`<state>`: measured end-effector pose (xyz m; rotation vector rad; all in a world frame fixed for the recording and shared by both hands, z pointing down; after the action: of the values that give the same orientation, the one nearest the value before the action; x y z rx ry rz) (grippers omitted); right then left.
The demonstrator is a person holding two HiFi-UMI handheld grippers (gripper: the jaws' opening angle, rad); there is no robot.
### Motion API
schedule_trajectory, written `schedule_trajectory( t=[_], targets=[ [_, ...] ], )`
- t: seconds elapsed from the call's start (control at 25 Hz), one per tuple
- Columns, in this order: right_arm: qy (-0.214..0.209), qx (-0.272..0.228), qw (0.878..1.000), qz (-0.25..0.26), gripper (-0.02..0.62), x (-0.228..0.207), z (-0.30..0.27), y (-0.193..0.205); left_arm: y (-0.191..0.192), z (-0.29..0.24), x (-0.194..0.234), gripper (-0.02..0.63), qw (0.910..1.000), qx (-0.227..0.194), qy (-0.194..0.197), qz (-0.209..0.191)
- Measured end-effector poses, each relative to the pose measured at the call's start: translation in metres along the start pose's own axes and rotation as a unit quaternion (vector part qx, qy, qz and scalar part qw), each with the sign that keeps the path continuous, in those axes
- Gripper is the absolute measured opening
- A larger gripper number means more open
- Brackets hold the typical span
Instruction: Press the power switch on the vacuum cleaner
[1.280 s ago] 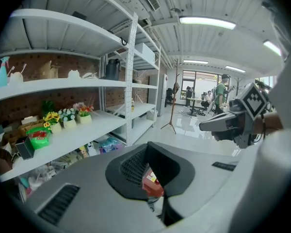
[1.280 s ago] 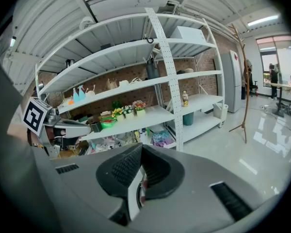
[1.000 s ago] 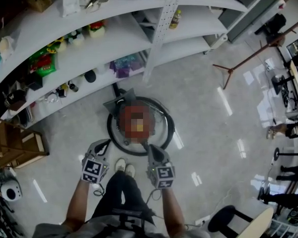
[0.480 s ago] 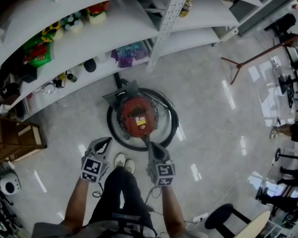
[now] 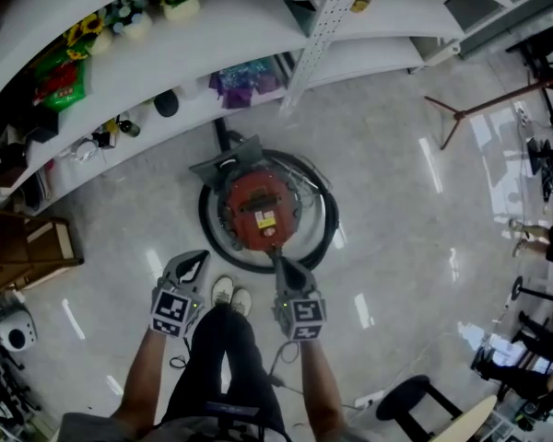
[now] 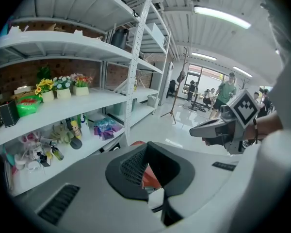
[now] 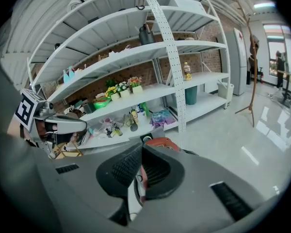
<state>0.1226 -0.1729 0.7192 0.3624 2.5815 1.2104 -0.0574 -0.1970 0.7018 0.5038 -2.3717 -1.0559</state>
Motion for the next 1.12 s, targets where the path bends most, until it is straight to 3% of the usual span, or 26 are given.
schedule_trajectory(
  t=[0.92, 1.12],
  targets=[
    [0.001, 0.046, 0.999, 0.007, 0.011, -0.022, -0.095, 0.069, 0.044, -0.049, 0.030, 0.008, 0.9994, 0.016, 0.003, 0.031],
    [0.002, 0.052, 0.998, -0.019, 0.011, -0.027, -0.109, 0.082, 0.044, -0.049, 0.032, 0.008, 0.9998, 0.012, 0.006, 0.014]
  ],
)
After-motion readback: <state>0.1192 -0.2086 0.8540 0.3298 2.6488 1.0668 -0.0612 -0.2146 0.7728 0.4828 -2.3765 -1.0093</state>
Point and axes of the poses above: the fingertips, and each gripper's own axes: z backward along the fingers, x to its left, y out of its underside, the point moved 2 cm from there along z, backward along the fingers, and after that the axes turned 9 degrees about z, right-handed, at the moved point
